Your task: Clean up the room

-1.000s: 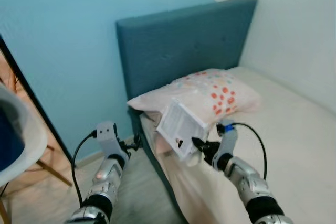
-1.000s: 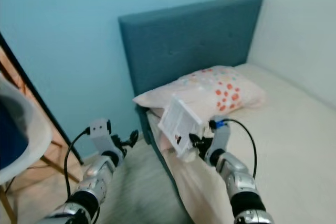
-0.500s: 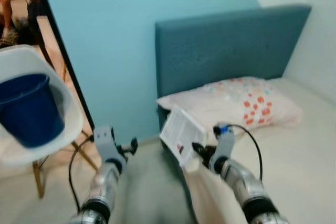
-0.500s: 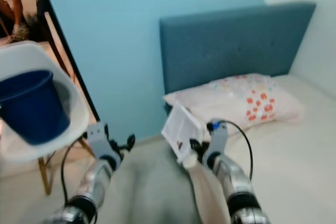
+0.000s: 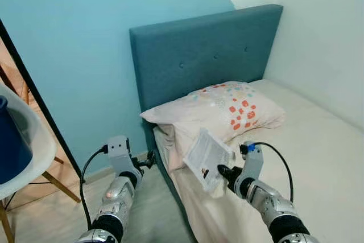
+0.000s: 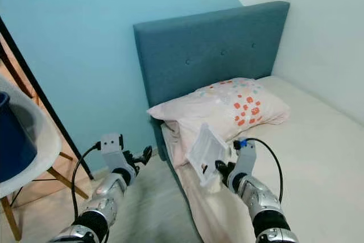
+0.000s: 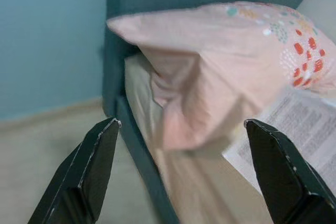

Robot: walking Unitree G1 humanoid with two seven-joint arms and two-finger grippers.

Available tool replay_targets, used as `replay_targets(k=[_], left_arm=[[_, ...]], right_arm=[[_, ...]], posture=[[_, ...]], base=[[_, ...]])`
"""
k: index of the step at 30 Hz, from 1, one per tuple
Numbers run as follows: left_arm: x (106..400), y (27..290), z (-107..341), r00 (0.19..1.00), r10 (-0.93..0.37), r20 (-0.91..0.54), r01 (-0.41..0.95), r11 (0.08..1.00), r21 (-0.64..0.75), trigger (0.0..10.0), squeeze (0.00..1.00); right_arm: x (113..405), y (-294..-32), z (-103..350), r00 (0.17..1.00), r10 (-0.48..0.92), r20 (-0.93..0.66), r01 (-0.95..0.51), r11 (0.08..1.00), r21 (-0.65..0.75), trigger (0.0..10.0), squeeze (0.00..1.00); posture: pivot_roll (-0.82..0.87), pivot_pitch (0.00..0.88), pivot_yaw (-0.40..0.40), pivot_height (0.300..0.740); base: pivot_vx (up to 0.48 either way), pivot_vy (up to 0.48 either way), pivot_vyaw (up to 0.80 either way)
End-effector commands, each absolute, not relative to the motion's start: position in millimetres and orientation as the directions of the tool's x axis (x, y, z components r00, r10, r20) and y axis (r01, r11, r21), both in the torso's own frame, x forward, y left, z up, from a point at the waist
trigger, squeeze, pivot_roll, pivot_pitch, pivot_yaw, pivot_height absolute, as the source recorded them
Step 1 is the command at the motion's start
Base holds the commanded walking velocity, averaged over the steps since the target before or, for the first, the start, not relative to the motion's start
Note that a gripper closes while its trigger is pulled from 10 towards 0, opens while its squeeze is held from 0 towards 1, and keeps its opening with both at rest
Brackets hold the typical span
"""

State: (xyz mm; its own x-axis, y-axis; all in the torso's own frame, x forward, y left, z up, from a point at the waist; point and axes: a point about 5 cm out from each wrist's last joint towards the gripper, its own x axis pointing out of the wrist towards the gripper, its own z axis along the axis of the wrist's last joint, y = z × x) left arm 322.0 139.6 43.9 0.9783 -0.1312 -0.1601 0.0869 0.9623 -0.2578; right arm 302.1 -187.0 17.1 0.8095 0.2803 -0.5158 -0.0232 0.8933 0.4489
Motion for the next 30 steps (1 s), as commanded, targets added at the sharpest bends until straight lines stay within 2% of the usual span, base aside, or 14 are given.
replay_targets(k=[1, 4, 5, 6, 9, 21, 26, 30], left_arm=[[328, 144, 53, 0.984, -0.127, -0.122, 0.101, 0.974, -0.203, 10.0, 0.00], [337, 164, 71, 0.997, -0.052, -0.061, 0.046, 0.994, -0.095, 10.0, 0.00], [337, 164, 71, 0.997, -0.052, -0.061, 0.046, 0.994, -0.095, 10.0, 0.00], [341, 177, 78, 0.999, 0.010, -0.040, -0.013, 0.996, -0.094, 10.0, 0.00], [342, 184, 82, 0.999, 0.035, -0.031, -0.038, 0.994, -0.101, 10.0, 0.00], [338, 184, 80, 0.998, 0.061, -0.019, -0.063, 0.993, -0.101, 10.0, 0.00], [337, 182, 81, 0.999, 0.053, -0.008, -0.053, 0.992, -0.116, 10.0, 0.00], [334, 184, 81, 0.998, 0.056, -0.007, -0.057, 0.990, -0.127, 10.0, 0.00]], right_arm=[[308, -192, 25, 0.828, 0.269, -0.492, -0.004, 0.880, 0.475, 10.0, 0.00], [307, -197, 25, 0.832, 0.280, -0.479, 0.039, 0.831, 0.554, 10.0, 0.00], [307, -197, 25, 0.832, 0.280, -0.479, 0.039, 0.831, 0.554, 10.0, 0.00], [305, -200, 23, 0.827, 0.273, -0.492, 0.058, 0.829, 0.556, 10.0, 0.00], [305, -202, 22, 0.825, 0.269, -0.497, 0.071, 0.824, 0.562, 10.0, 0.00], [305, -214, 25, 0.852, 0.215, -0.478, 0.141, 0.785, 0.603, 10.0, 0.00], [309, -220, 31, 0.885, 0.183, -0.428, 0.163, 0.738, 0.654, 10.0, 0.00], [306, -221, 26, 0.870, 0.170, -0.462, 0.175, 0.770, 0.613, 10.0, 0.00]], posture=[[-0.10, 0.000, -0.012, 0.695], [-0.10, 0.000, -0.009, 0.680], [-0.10, 0.000, -0.009, 0.680], [-0.10, 0.000, -0.008, 0.670], [-0.10, 0.000, -0.009, 0.660], [-0.09, 0.000, -0.015, 0.620], [-0.09, 0.000, -0.010, 0.600], [-0.08, 0.013, -0.002, 0.585]], base=[[0.000, 0.000, 0.00], [0.000, 0.000, 0.00], [0.000, 0.000, 0.00], [0.000, 0.000, 0.00], [0.000, 0.000, 0.00], [0.000, 0.000, 0.00], [0.000, 0.000, 0.00], [0.000, 0.000, 0.00]])
